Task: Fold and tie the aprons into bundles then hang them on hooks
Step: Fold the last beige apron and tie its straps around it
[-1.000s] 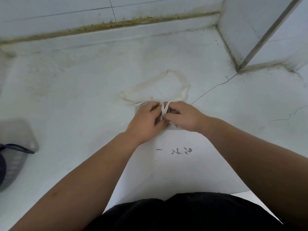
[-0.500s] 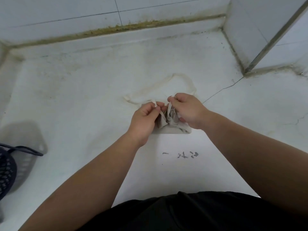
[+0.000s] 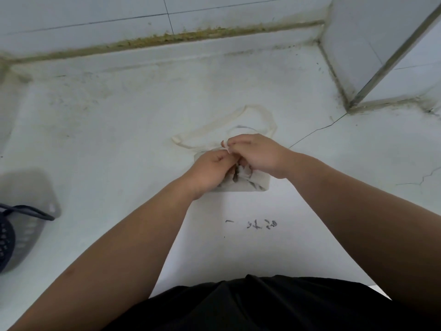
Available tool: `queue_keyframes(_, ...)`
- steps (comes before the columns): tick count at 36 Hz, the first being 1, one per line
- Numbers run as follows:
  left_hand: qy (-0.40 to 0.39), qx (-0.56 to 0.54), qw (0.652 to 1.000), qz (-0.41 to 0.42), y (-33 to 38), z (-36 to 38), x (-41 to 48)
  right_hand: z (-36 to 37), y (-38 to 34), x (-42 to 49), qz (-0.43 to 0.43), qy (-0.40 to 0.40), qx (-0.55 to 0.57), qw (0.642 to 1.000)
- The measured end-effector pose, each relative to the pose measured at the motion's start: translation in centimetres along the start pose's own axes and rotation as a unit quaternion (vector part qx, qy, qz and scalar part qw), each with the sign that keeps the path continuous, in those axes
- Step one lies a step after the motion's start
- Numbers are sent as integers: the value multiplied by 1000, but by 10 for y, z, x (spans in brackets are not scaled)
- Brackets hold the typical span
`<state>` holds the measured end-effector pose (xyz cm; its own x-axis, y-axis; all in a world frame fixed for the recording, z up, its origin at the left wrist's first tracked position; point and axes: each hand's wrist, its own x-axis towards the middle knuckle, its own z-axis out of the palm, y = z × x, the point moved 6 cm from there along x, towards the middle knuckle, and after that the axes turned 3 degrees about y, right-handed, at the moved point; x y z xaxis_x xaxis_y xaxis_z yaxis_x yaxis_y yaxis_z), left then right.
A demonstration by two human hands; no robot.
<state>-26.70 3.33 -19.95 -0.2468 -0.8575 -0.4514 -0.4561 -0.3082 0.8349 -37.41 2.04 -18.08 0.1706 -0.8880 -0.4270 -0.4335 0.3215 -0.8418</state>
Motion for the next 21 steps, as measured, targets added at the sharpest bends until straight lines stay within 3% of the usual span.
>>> queue_keyframes(3, -20, 14, 999, -21, -4, -4, 0, 2, 14, 0, 79, -59, -7, 995)
queue_keyframes(10, 17, -47, 998, -46, -15, -13, 7, -5, 20, 0, 28, -47, -139, 989)
queue_keyframes(16, 72, -153, 985, -24, -17, -15, 11, -6, 25, -1, 63, -27, -17, 997)
queue_keyframes(21, 34, -176, 984, -16, -13, -8, 10, 5, 18, -5, 10, -80, -158, 984)
